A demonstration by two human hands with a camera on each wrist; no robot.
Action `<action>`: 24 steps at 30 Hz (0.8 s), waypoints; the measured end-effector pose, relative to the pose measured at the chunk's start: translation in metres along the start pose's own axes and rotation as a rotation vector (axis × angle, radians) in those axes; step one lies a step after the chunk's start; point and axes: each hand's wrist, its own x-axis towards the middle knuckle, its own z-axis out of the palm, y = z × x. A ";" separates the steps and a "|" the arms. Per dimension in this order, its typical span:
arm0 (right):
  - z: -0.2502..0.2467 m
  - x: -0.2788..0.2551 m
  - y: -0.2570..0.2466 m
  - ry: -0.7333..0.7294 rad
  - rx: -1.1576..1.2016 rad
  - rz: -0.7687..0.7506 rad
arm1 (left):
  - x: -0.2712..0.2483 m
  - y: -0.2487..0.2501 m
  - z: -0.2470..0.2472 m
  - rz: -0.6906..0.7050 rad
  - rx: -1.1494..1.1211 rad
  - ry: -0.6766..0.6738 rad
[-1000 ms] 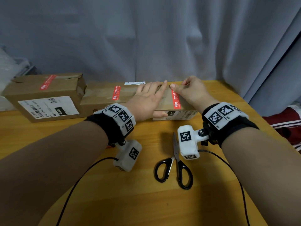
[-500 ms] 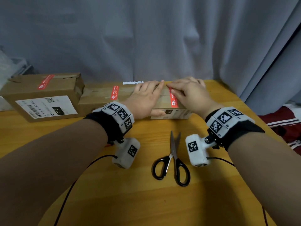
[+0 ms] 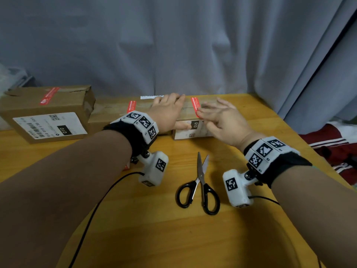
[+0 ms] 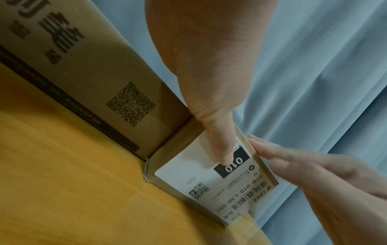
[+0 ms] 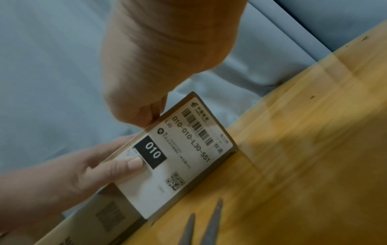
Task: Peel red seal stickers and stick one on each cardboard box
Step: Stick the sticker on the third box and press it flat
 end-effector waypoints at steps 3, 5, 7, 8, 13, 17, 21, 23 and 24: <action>0.003 -0.010 0.002 0.029 -0.007 -0.049 | 0.004 -0.002 -0.001 -0.006 0.007 -0.023; 0.004 -0.007 0.001 0.013 -0.013 -0.009 | 0.006 -0.003 -0.002 -0.010 0.002 -0.046; 0.003 0.002 -0.001 -0.049 -0.035 0.057 | 0.008 -0.003 -0.002 -0.012 0.000 -0.063; 0.002 0.007 -0.002 -0.081 -0.050 0.077 | 0.008 -0.004 -0.002 -0.010 -0.001 -0.066; 0.000 0.039 0.002 -0.269 -0.180 0.089 | 0.010 -0.006 0.002 -0.005 -0.011 -0.052; 0.000 0.057 0.001 -0.414 -0.199 0.135 | 0.014 -0.008 0.004 -0.003 -0.019 -0.046; -0.001 0.054 -0.003 -0.378 -0.147 0.119 | 0.014 -0.009 0.003 -0.006 -0.028 -0.048; -0.003 0.046 -0.005 -0.329 -0.135 0.106 | 0.013 -0.008 0.002 -0.008 -0.034 -0.061; -0.005 0.042 -0.006 -0.299 -0.133 0.097 | 0.013 -0.008 0.001 -0.010 -0.037 -0.068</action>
